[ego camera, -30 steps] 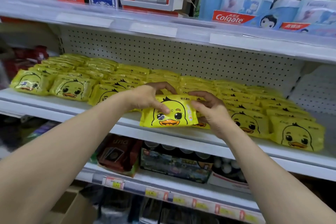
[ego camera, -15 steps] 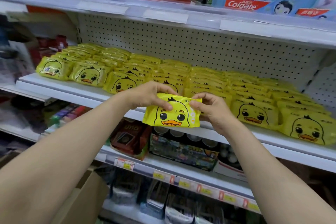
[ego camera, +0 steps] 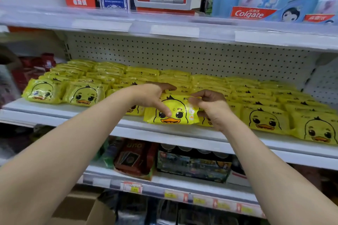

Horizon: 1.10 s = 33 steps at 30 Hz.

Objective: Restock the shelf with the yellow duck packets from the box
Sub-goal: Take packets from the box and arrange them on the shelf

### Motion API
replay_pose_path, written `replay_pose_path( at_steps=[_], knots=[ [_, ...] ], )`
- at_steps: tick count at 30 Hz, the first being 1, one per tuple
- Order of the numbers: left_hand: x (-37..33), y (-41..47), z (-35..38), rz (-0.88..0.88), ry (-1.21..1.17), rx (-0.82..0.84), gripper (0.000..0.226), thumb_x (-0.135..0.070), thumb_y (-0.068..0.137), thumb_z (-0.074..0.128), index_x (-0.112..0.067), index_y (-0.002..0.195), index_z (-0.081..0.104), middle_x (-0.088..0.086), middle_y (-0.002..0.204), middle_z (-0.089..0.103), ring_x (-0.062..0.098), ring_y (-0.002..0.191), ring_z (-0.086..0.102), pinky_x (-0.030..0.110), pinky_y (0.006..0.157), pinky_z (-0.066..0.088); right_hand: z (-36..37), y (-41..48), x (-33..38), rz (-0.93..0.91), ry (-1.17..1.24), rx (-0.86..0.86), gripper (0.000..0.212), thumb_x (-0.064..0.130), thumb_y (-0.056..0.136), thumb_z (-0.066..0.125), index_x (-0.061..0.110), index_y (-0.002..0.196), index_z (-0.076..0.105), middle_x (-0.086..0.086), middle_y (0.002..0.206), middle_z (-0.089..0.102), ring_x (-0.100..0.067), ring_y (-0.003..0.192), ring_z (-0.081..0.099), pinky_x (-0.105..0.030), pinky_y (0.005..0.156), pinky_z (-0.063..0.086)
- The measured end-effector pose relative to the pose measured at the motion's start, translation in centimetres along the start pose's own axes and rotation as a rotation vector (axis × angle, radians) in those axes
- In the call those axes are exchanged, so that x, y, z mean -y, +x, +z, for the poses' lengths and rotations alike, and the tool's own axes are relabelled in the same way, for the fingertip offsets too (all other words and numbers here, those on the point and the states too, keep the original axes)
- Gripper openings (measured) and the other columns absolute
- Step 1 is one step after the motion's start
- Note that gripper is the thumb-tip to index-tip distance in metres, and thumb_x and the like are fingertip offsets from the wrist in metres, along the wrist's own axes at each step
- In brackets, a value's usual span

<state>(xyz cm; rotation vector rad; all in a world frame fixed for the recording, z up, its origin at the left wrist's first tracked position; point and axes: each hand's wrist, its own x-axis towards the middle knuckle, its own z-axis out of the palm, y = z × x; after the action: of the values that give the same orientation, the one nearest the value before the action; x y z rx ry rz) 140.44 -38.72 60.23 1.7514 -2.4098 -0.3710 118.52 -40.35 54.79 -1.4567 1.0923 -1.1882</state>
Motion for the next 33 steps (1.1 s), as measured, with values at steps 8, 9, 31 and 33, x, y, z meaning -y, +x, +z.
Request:
replay_pose_path(
  at_steps=[8,9,31,33],
  knots=[
    [2.4,4.4,1.0,0.081,-0.017,0.024,0.087,-0.043,0.066,0.086,-0.029,0.139,0.041,-0.001,0.132,0.053,0.022,0.118,0.049,0.032,0.091,0.044,1.4,2.7,-1.1,-0.192,-0.457,-0.157,0.024,0.024,0.075,0.085,0.031,0.087,0.064,0.008,0.097,0.068,-0.012,0.093,0.061,-0.024,0.077,0.048],
    [2.7,4.8,1.2,0.089,-0.029,0.01,0.085,-0.042,0.066,0.087,-0.028,0.138,0.043,-0.003,0.127,0.053,0.02,0.113,0.05,0.03,0.086,0.042,1.5,2.9,-1.3,-0.21,-0.547,-0.157,0.031,0.029,0.072,0.087,0.033,0.093,0.063,0.008,0.102,0.066,-0.008,0.096,0.058,-0.023,0.079,0.045],
    [4.3,7.0,3.9,0.212,0.194,-0.102,0.083,-0.055,0.063,0.082,-0.021,0.129,0.046,0.003,0.121,0.05,0.024,0.117,0.041,0.037,0.09,0.043,3.4,3.5,-2.4,-0.147,-1.235,-0.011,0.087,0.054,0.066,0.083,0.035,0.143,0.045,0.003,0.132,0.056,-0.019,0.131,0.03,-0.029,0.104,0.031],
    [4.6,7.0,4.0,0.228,0.227,-0.098,0.086,-0.058,0.062,0.081,-0.021,0.131,0.045,0.003,0.123,0.048,0.024,0.118,0.04,0.036,0.092,0.041,3.5,3.3,-2.3,-0.14,-1.259,-0.009,0.087,0.055,0.067,0.083,0.036,0.143,0.044,0.004,0.133,0.055,-0.02,0.132,0.029,-0.03,0.107,0.029]
  ],
)
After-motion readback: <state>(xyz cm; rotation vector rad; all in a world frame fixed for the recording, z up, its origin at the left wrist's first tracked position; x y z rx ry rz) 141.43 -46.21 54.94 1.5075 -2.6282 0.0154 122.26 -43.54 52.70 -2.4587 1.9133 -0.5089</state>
